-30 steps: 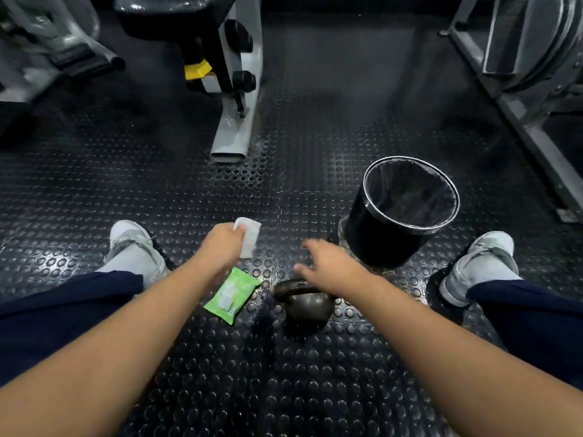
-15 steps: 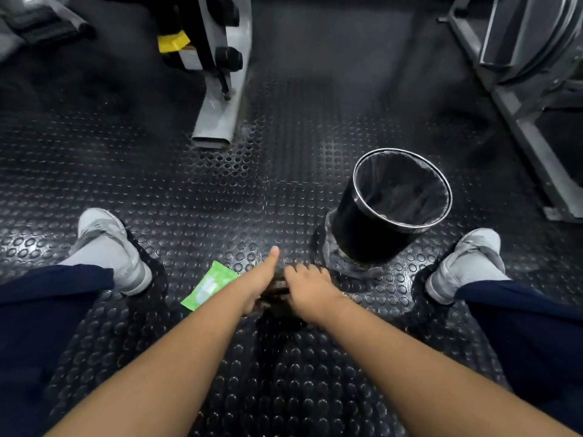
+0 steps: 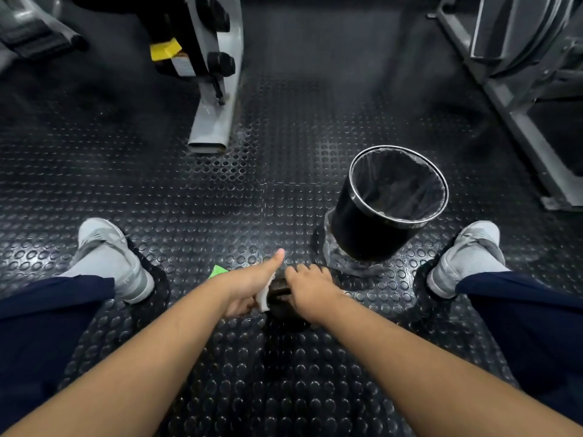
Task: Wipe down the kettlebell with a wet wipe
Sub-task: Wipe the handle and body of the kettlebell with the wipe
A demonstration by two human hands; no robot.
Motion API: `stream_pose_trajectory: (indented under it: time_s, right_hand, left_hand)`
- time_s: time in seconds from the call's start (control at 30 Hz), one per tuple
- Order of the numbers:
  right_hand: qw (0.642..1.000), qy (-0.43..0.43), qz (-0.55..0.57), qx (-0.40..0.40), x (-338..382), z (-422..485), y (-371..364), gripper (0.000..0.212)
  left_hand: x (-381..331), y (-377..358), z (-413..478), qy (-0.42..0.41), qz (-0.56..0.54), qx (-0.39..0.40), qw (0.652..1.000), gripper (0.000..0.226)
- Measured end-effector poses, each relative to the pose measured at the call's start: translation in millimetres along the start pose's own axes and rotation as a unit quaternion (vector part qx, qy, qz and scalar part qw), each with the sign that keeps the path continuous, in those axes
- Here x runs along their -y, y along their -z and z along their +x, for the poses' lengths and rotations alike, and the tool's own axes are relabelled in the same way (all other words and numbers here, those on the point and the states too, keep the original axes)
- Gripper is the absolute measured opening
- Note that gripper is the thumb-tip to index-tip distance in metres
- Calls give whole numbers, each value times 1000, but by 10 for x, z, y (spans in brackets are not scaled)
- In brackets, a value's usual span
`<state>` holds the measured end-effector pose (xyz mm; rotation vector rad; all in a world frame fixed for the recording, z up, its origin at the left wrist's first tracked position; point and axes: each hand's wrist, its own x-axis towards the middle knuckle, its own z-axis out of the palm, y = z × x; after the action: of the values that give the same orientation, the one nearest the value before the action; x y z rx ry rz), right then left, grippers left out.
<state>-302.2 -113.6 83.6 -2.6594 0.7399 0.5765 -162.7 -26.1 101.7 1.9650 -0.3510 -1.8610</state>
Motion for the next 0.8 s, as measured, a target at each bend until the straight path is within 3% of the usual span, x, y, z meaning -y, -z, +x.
stream_pose_trajectory:
  time_s: [0.1,0.2,0.37,0.53,0.7,0.8]
  right_hand:
    - [1000,-3,1,-1,12,-2,2,38]
    - [1000,-2,11,-6,21,-29,27,35]
    - [1000,1,28,-11,23,-56,62,29]
    - [1000,-8,25,-6,14,-25,38,35]
    - [1000,-9,24,-4,11,-6,23,39]
    - [1000,-11,14,1,24,-3,34,41]
  left_hand:
    - [-21,1,12,7,19,-23,1000,98]
    - [131,2,286,16,26,-52,998,124]
    - [304,-45,469,12,-60,-113,992,87]
    - [262,-76,357,-2,-161,-55,985,93]
    - [28,111,124,10,-62,2,998,90]
    - [-39,149,136,6,-60,1,998,79]
